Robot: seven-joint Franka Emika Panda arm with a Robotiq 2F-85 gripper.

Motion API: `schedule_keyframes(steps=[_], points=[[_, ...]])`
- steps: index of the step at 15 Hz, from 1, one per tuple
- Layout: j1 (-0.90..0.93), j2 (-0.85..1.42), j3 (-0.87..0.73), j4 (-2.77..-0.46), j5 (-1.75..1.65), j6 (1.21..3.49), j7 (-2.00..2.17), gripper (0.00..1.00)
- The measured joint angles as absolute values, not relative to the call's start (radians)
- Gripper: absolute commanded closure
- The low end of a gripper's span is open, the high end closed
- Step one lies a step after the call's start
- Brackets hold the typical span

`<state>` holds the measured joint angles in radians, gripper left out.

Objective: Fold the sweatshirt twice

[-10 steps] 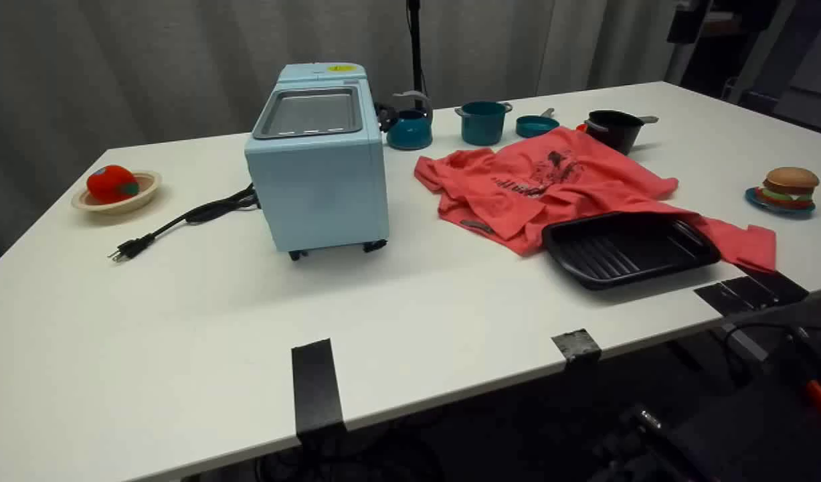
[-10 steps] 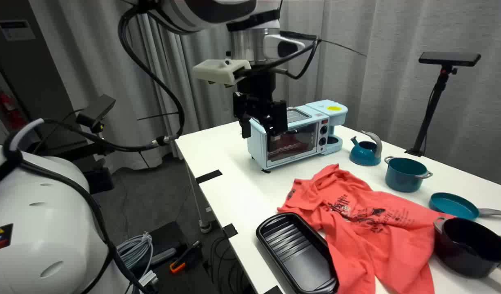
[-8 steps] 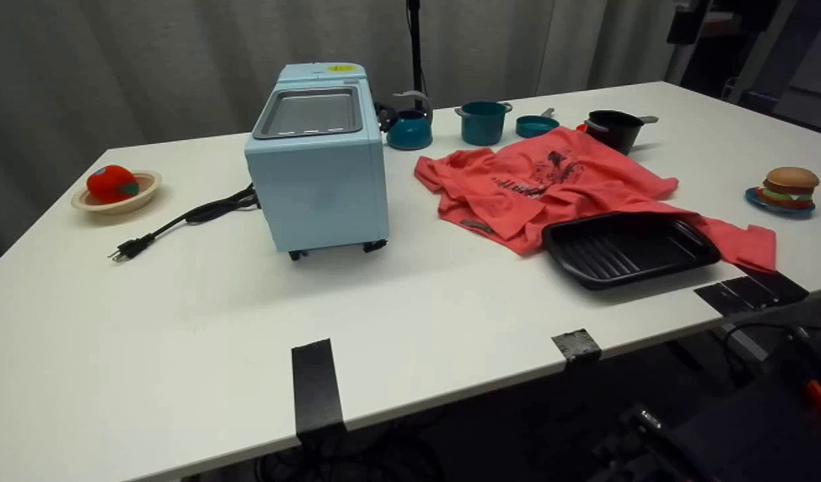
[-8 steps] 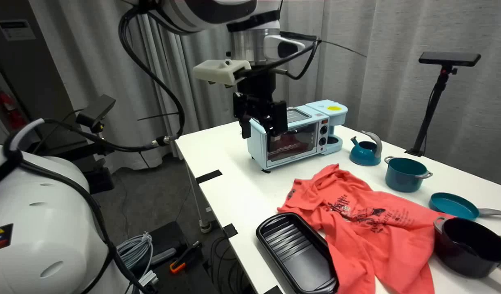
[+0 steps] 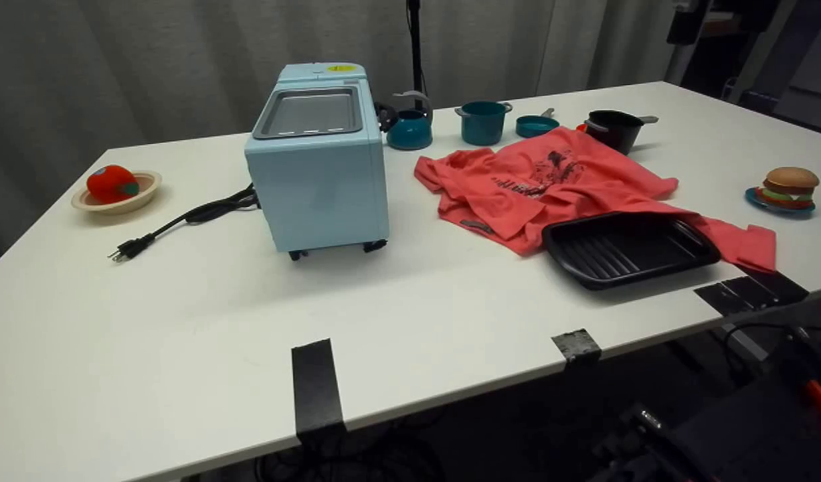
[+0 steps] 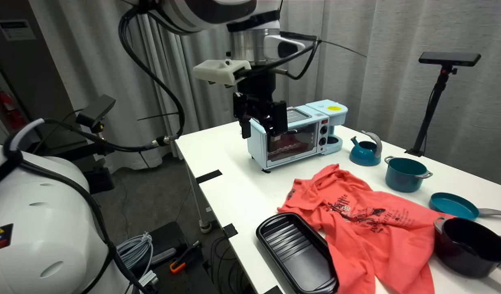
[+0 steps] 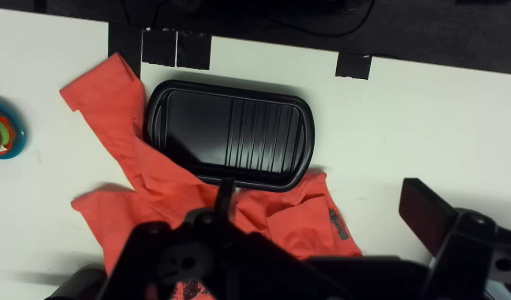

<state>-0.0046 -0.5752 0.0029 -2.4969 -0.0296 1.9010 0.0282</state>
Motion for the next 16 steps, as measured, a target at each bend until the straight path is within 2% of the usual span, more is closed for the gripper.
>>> schedule_keyframes(steps=[11,16], points=[[-0.008,-0.571,0.000,-2.492,-0.031,1.903,0.028,0.00],[-0.050,-0.494,-0.079,-2.420,-0.031,1.926,0.028,0.00]])
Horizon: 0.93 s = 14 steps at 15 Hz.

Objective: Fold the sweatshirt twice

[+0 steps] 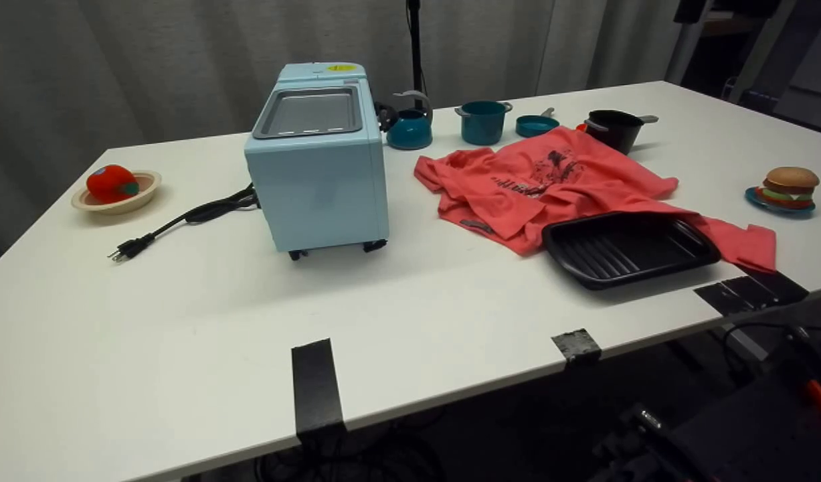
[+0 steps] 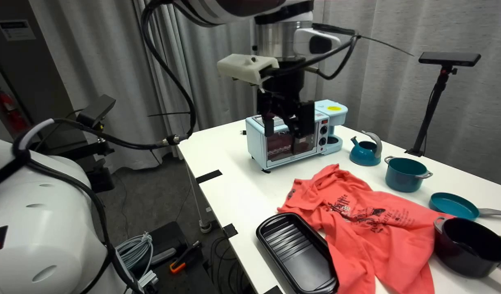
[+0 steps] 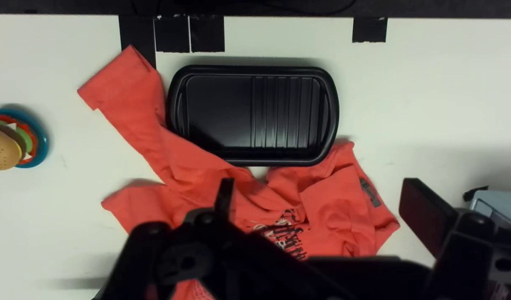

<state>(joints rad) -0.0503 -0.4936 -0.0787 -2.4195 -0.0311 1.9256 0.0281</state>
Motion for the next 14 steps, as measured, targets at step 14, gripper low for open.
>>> schedule_keyframes(steps=[14], points=[[-0.177,0.048,-0.222,-2.237,0.005,2.166,0.052,0.00]])
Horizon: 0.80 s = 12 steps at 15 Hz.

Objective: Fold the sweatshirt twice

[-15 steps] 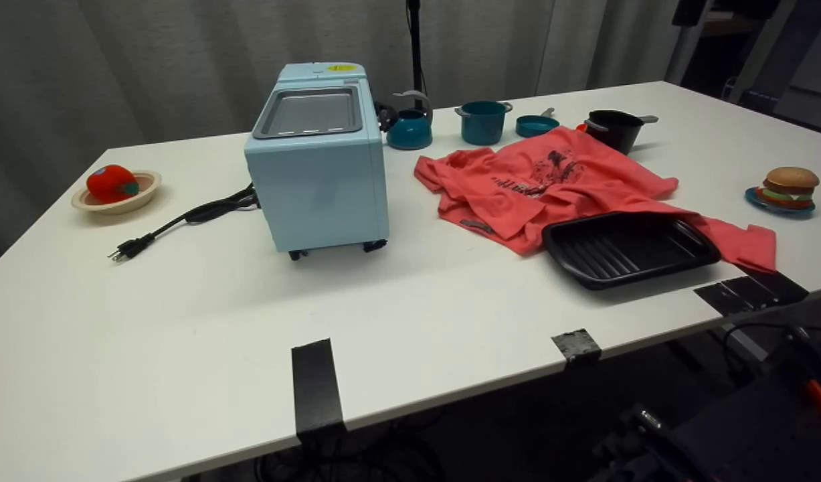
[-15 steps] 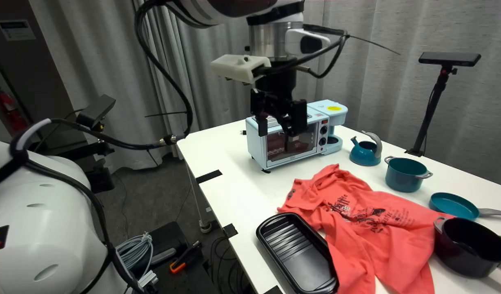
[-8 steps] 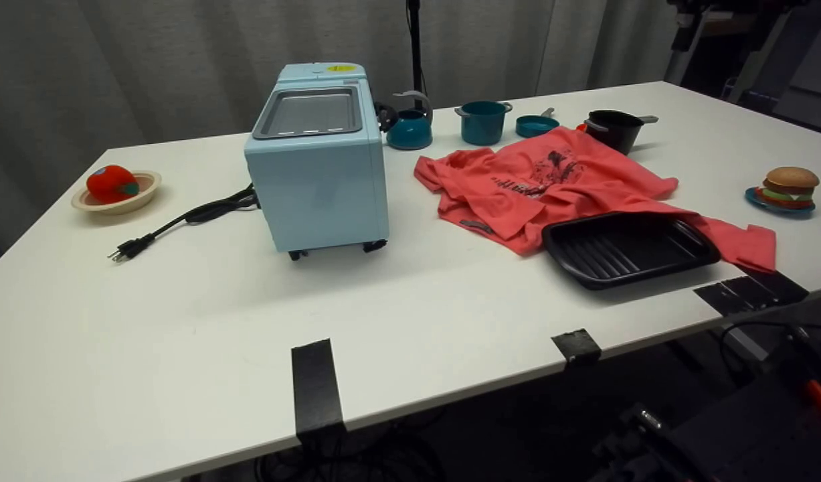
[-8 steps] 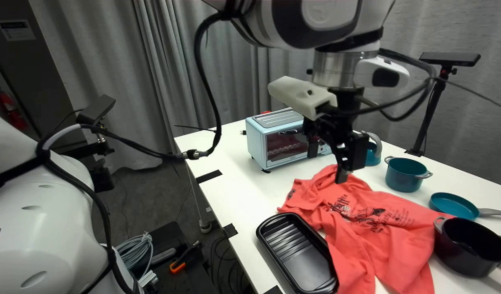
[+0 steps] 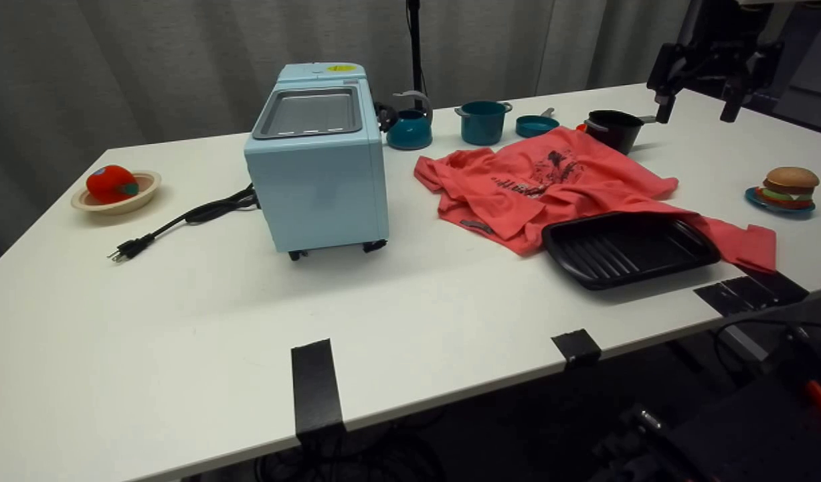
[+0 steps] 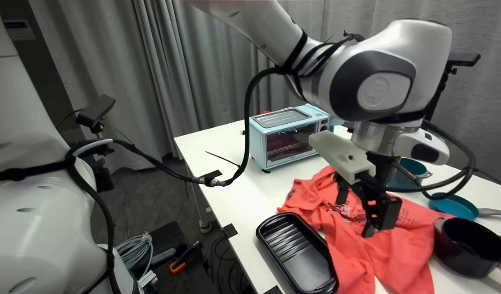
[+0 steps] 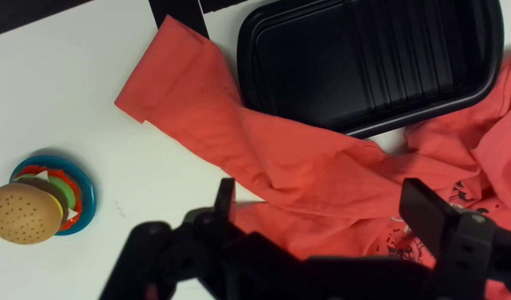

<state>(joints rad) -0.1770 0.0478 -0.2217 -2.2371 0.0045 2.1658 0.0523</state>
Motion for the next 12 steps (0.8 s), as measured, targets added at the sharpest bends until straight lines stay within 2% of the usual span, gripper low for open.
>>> schedule_keyframes(steps=[12], points=[[-0.217,0.140,-0.243,-2.200,0.033,2.187,0.063,0.00]])
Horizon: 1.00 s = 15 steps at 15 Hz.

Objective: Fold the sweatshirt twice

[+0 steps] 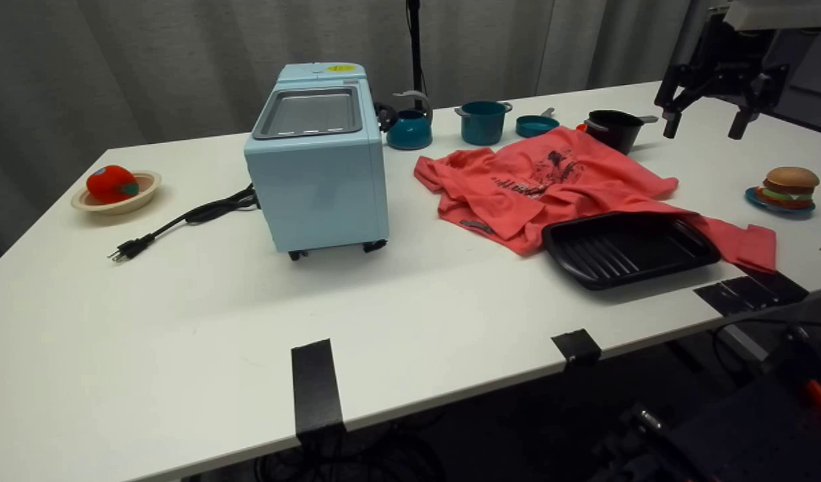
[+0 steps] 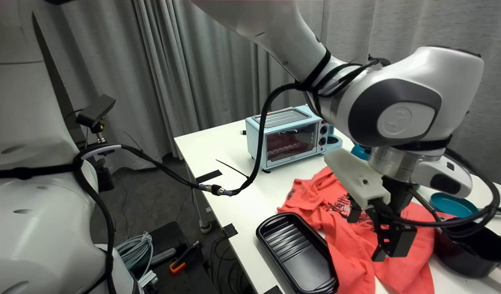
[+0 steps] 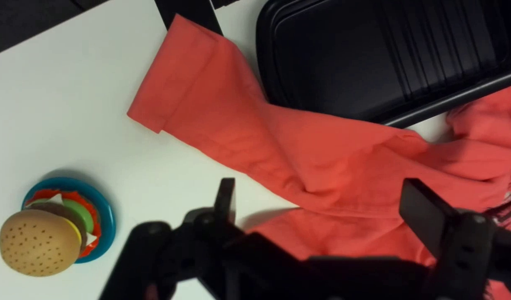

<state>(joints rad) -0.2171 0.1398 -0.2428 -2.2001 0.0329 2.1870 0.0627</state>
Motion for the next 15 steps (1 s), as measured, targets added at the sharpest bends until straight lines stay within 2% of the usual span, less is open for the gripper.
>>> schedule_keyframes(steps=[14,15], points=[[-0.305,0.487,-0.265,-2.121,0.056,2.290,0.115,0.01],[-0.309,0.508,-0.265,-2.106,0.064,2.291,0.119,0.17]])
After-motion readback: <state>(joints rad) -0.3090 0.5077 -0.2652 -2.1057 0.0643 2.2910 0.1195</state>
